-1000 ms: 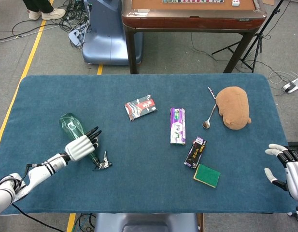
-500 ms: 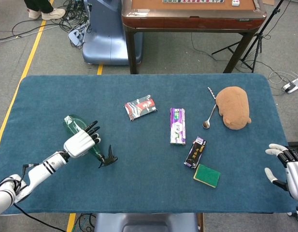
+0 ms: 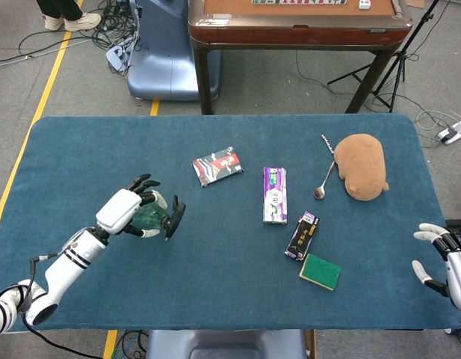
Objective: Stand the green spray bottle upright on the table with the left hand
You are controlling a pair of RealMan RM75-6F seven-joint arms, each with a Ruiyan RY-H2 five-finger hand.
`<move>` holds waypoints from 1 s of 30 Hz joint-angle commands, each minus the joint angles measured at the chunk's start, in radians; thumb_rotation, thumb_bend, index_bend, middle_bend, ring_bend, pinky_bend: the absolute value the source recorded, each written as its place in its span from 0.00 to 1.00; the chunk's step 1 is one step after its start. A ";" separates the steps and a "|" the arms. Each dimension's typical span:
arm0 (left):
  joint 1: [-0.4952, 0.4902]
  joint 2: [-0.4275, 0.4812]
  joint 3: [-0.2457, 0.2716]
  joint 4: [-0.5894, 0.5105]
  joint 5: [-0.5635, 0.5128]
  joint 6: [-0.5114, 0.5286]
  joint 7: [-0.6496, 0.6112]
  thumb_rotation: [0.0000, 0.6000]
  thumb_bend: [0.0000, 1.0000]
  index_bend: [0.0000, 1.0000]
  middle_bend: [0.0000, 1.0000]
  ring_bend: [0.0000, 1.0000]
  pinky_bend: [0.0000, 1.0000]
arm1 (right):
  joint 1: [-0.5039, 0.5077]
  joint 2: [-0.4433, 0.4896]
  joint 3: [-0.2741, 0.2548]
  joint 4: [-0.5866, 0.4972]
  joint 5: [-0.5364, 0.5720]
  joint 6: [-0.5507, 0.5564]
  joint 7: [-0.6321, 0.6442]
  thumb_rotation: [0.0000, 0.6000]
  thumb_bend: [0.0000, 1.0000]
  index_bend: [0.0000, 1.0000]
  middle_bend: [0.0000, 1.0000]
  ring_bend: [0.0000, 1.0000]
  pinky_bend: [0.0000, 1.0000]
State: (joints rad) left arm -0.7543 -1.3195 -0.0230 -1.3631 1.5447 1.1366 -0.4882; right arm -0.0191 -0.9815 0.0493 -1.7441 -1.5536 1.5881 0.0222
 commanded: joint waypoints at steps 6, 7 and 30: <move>0.003 0.006 -0.098 -0.102 -0.171 -0.123 -0.264 1.00 0.22 0.50 0.45 0.14 0.00 | -0.004 0.002 0.000 0.003 0.001 0.006 0.005 1.00 0.26 0.35 0.28 0.21 0.29; 0.003 0.002 -0.107 -0.105 -0.189 -0.135 -0.284 1.00 0.22 0.50 0.45 0.14 0.00 | -0.005 0.002 0.000 0.003 0.001 0.006 0.005 1.00 0.26 0.35 0.28 0.21 0.29; 0.079 -0.138 -0.162 0.058 -0.237 -0.123 -0.337 1.00 0.22 0.46 0.42 0.13 0.00 | -0.009 0.006 0.000 -0.003 0.001 0.009 0.002 1.00 0.26 0.35 0.28 0.21 0.29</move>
State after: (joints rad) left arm -0.6786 -1.4573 -0.1884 -1.3082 1.3042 1.0157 -0.8226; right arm -0.0284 -0.9758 0.0494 -1.7467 -1.5525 1.5970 0.0238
